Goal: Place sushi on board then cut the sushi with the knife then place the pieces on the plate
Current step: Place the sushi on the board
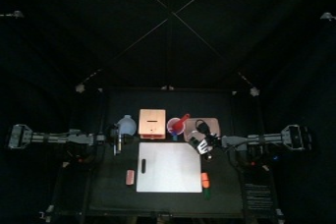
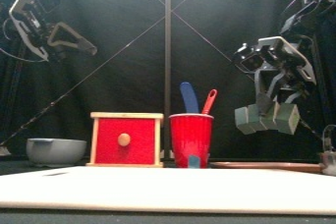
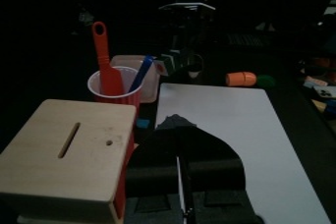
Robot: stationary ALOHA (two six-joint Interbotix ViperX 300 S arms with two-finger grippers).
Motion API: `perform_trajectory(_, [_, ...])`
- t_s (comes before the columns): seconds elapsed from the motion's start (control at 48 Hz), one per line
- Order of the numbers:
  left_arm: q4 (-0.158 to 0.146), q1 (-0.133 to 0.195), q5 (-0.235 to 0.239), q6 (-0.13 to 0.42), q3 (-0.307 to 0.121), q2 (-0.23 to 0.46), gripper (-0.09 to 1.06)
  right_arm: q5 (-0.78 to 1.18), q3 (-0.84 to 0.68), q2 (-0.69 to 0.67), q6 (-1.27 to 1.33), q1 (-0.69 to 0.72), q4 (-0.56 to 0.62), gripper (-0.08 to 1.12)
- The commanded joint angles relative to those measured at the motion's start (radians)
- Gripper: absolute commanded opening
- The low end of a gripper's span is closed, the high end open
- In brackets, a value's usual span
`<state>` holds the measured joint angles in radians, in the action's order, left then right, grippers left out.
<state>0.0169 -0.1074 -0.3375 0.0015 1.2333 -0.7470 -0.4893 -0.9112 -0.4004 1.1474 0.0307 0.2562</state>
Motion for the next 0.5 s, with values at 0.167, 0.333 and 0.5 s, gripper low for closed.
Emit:
perform_trajectory(0.167, [0.002,-0.002,0.003,0.002,-0.012,0.002,-0.03,-0.049,0.109,0.101,0.426,-0.164,0.249,0.51])
perform_trajectory(0.333, [0.0,-0.002,0.003,0.003,-0.011,0.002,-0.03,-0.094,0.199,0.198,0.65,-0.249,0.341,0.51])
perform_trajectory(0.5, [0.0,-0.002,0.003,0.003,-0.009,0.002,-0.03,-0.16,0.31,0.318,0.833,-0.295,0.387,0.51])
